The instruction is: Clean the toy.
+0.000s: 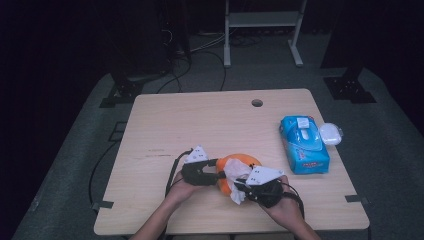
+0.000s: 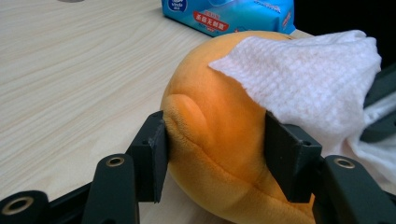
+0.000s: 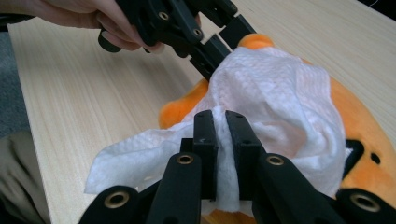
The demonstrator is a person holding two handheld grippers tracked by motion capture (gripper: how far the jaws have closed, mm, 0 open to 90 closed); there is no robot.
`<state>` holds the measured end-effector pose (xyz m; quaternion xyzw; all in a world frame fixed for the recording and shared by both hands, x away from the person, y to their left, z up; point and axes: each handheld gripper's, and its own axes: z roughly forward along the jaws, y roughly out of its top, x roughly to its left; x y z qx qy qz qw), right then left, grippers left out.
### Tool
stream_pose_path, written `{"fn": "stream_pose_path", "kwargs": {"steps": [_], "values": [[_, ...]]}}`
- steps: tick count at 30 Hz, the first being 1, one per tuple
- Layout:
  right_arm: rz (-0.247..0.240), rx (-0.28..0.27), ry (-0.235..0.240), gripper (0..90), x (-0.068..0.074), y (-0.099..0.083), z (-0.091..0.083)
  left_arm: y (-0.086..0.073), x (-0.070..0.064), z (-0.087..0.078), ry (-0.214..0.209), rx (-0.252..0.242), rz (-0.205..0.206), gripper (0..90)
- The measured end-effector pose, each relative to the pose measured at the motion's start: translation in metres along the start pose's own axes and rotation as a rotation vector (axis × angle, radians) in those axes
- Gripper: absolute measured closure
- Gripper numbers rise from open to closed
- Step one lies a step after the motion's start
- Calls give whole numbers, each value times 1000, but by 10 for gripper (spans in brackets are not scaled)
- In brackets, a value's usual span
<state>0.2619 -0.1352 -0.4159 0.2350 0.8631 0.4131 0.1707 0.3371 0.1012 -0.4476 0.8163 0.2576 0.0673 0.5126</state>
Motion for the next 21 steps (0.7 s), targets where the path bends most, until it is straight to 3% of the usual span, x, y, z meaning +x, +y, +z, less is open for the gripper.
{"fn": "stream_pose_path", "kwargs": {"steps": [6,8,10,13,16,21], "values": [[40,7,-32,829,-13,-6,-9,0,3,1,-4,0,-10,431],[25,14,-14,829,-7,-5,-7,0,2,2,4,-2,-8,422],[14,23,40,829,1,-4,-2,0,3,2,2,-1,-13,418],[-22,49,46,829,6,-4,3,0,3,0,4,1,-3,421],[20,23,19,829,-10,-6,-7,0,2,0,4,3,8,423],[150,-17,-40,829,-42,-16,-23,0,1,1,3,5,32,423]]}}
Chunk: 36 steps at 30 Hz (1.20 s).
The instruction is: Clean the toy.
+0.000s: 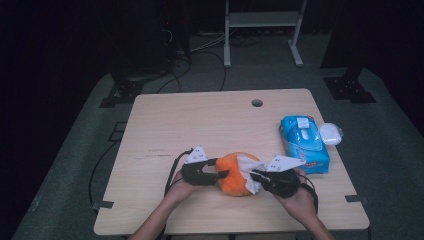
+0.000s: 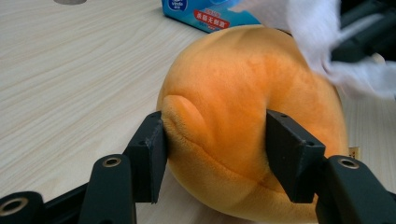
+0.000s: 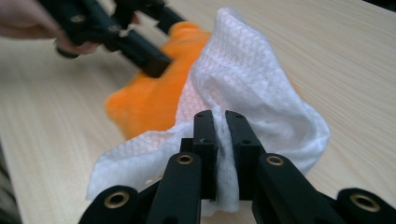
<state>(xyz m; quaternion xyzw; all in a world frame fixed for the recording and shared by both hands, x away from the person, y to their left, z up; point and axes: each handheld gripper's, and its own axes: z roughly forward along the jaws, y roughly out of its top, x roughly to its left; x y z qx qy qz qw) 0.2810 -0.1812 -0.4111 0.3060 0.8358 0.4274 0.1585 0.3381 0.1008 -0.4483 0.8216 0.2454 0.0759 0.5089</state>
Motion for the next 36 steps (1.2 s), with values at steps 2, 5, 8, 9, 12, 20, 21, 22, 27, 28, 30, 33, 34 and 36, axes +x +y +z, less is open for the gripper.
{"fn": "stream_pose_path", "kwargs": {"steps": [2,5,8,9,12,20,21,22,27,28,30,33,34,36], "values": [[29,-7,0,829,-7,-2,-1,-1,0,0,-9,-4,-3,422],[10,14,1,829,-3,-3,2,4,1,-3,-51,-17,-13,348],[-24,20,35,828,7,-2,5,7,1,-3,-61,-35,-41,305],[-28,15,52,828,9,-1,5,6,1,-3,-51,-27,-23,312],[-24,-3,51,828,8,1,3,4,-2,-3,-34,-19,12,363],[110,-43,12,829,-23,-3,-6,5,-13,-3,-49,-8,123,388],[103,-47,9,828,-22,-3,-7,6,-15,-3,-53,-10,136,387],[96,-51,9,828,-20,-1,-7,6,-15,-3,-53,-10,136,386],[74,-49,25,828,-13,3,-3,10,-19,-7,-124,3,158,341],[74,-49,25,828,-13,3,-3,10,-19,-7,-124,3,158,299],[34,-10,90,828,-8,0,-1,15,-15,-10,-172,1,92,221],[-16,8,206,826,-1,1,-2,19,-13,-6,-170,13,29,123],[-16,8,206,826,-1,1,-2,19,-13,-6,-170,13,29,107],[-57,22,228,826,4,3,-4,14,-16,3,-187,49,15,126]]}}
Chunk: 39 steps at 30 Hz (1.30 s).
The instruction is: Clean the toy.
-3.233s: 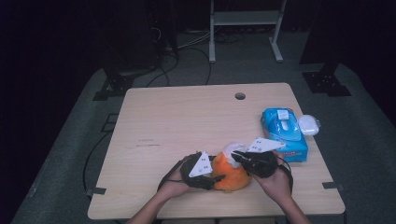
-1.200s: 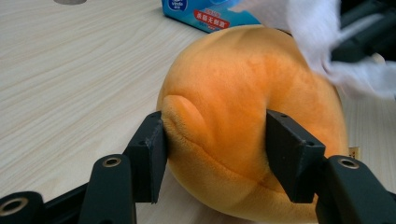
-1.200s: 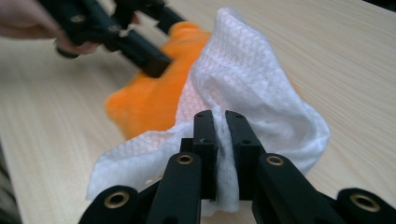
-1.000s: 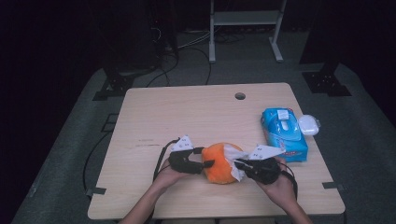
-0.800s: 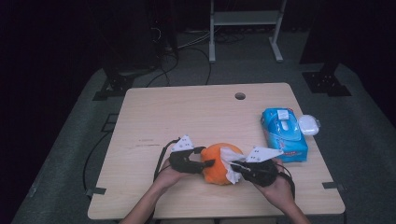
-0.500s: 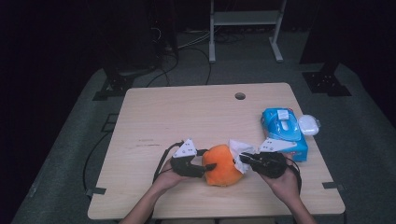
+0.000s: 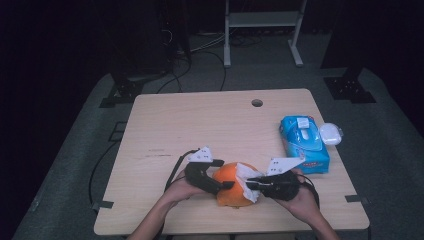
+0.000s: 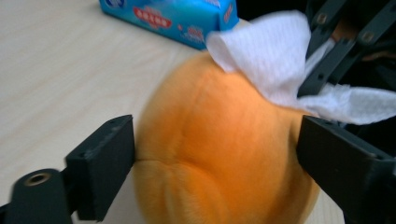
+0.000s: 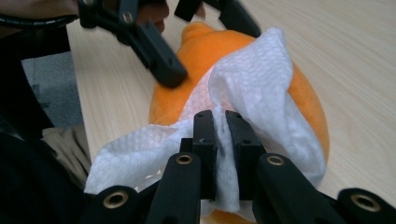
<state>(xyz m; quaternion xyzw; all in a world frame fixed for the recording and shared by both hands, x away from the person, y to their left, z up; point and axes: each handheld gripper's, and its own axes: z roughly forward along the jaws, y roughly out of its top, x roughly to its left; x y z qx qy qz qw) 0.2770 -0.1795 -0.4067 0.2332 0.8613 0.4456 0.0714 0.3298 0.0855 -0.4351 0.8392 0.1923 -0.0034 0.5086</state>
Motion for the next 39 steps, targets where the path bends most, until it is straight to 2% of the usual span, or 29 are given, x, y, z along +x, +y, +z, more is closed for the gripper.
{"fn": "stream_pose_path", "kwargs": {"steps": [3,4,5,6,7,9,10,11,13,15,17,18,20,22,23,24,25,27,28,31,32,33,36,37,39], "values": [[36,-35,-23,828,-4,1,-6,1,-4,-1,31,-18,57,294],[36,-35,-23,828,-4,1,-6,1,-4,-1,31,-18,57,341],[53,-64,-35,829,-5,1,-9,2,-8,-2,45,-44,92,341],[66,-94,-58,829,-5,3,-12,4,-12,-2,61,-58,133,385],[71,-136,-89,829,-4,7,-16,9,-22,-1,99,-84,221,410],[70,-160,-124,829,-3,11,-17,12,-33,0,151,-98,326,418],[76,-159,-135,829,-3,11,-15,13,-35,0,169,-87,359,418],[82,-151,-138,829,-5,9,-13,12,-35,1,174,-62,368,418],[97,-130,-137,829,-9,3,-9,8,-31,1,170,-51,349,418],[119,-99,-152,829,-17,-5,-6,4,-25,-3,132,-34,298,416],[169,-84,-144,829,-26,-13,-6,2,-21,-7,111,-28,274,411],[173,-74,-153,829,-26,-15,-7,1,-20,-8,97,-28,263,406],[166,-84,-148,829,-23,-13,-8,1,-18,-10,84,-22,246,374],[132,-81,-138,829,-17,-9,-6,5,-14,-12,72,-14,201,277],[132,-81,-138,829,-17,-9,-6,5,-14,-12,72,-14,201,219],[118,-77,-130,828,-15,-8,-4,8,-11,-14,75,-24,159,219],[90,-68,-99,828,-12,-7,-2,10,-7,-13,72,-31,105,142],[81,-70,-91,828,-10,-5,-2,8,-5,-8,41,-3,88,145],[82,-74,-96,828,-10,-4,-3,6,-6,-6,41,-3,101,196],[110,-89,-112,829,-13,-4,-5,7,-11,-6,84,-38,150,362],[118,-104,-117,829,-13,-4,-7,7,-11,-6,84,-38,150,398],[124,-121,-124,829,-12,-2,-9,9,-17,-5,112,-93,187,420],[126,-182,-125,829,-9,5,-15,10,-29,-1,194,-148,294,432],[122,-189,-133,829,-9,7,-15,10,-30,0,207,-153,312,432],[126,-180,-138,829,-10,6,-13,8,-29,3,199,-115,320,417]]}}
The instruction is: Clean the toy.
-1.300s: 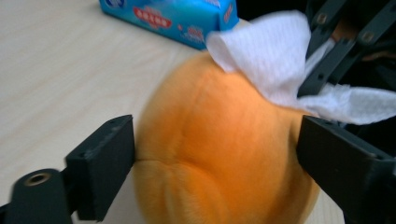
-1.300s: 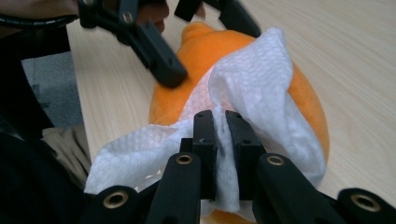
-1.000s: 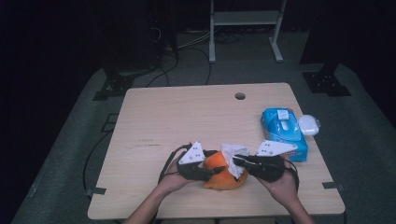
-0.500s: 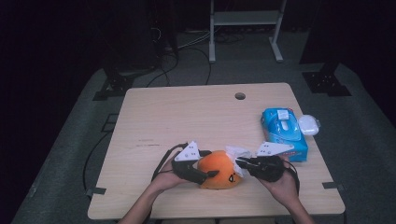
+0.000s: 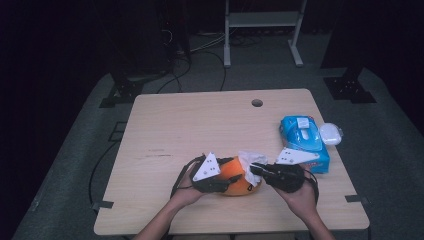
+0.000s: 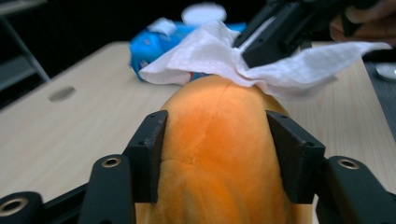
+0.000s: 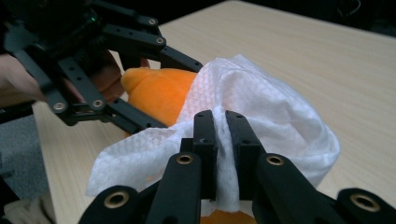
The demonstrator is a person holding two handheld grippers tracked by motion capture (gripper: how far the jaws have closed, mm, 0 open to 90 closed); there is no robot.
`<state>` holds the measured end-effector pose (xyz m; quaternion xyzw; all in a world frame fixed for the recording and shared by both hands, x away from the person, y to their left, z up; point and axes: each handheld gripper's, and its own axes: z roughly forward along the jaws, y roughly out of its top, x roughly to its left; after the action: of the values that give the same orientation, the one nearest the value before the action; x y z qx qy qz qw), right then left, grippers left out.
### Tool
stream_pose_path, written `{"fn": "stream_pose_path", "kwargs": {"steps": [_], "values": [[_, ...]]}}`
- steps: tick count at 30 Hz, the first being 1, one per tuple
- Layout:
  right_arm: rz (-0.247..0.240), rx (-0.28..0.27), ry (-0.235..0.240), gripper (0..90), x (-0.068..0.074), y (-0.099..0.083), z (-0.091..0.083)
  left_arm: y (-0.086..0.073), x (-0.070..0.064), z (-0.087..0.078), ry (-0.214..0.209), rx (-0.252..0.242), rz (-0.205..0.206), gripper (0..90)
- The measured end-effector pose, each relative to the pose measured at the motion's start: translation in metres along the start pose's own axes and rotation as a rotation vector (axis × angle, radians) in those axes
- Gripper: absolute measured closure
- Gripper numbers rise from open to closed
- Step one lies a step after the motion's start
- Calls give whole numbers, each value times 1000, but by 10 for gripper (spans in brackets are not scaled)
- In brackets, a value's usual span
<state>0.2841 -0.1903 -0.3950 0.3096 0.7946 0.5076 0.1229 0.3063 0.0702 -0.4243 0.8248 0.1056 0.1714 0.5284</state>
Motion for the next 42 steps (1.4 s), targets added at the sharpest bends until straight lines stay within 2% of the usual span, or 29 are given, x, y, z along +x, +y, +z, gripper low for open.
{"fn": "stream_pose_path", "kwargs": {"steps": [1,2,3,4,5,7,9,12,15,18,19,20,21,23,24,26,28,31,33,35,36,39,40,42], "values": [[0,0,0,829,0,0,0,0,0,0,0,0,0,408],[1,43,-13,829,-5,-7,6,-5,3,0,-28,23,-20,393],[9,72,-19,828,-9,-11,9,-5,3,0,-28,23,-20,379],[25,93,-20,827,-15,-16,11,-7,7,-3,-61,45,-56,379],[46,106,-21,827,-20,-19,12,-7,7,-3,-61,45,-56,379],[45,124,-51,827,-23,-21,9,-10,7,-8,-84,67,-76,382],[48,109,-58,827,-21,-20,6,-13,7,-11,-81,70,-75,383],[28,56,-6,827,-9,-11,4,-15,7,-13,-85,66,-85,382],[-1,75,6,827,-2,-9,9,-15,8,-13,-91,71,-81,381],[13,88,12,827,-6,-13,12,-15,8,-13,-95,69,-82,379],[3,115,-29,827,-11,-16,12,-15,8,-13,-98,68,-84,376],[13,116,-34,827,-13,-18,11,-15,8,-13,-100,68,-84,376],[29,112,-32,827,-14,-18,9,-15,8,-13,-100,68,-84,375],[26,86,-22,827,-10,-15,6,-15,8,-13,-99,69,-88,372],[29,61,5,827,-7,-12,4,-15,8,-13,-100,68,-89,372],[3,48,24,826,0,-7,5,-15,8,-12,-98,69,-87,372],[-18,72,14,826,2,-7,10,-15,7,-12,-94,69,-90,372],[4,108,-23,827,-8,-15,12,-15,8,-11,-87,73,-93,370],[33,111,-40,826,-13,-16,9,-14,7,-11,-87,75,-92,369],[39,100,-38,827,-13,-16,7,-14,7,-11,-88,72,-92,366],[43,57,15,826,-6,-11,3,-15,8,-10,-91,65,-96,363],[-3,69,38,826,4,-6,8,-14,11,-11,-115,56,-113,334],[-13,84,38,827,5,-7,12,-12,13,-13,-128,63,-116,296],[-8,99,50,828,4,-11,16,-8,19,-14,-134,57,-147,218]]}}
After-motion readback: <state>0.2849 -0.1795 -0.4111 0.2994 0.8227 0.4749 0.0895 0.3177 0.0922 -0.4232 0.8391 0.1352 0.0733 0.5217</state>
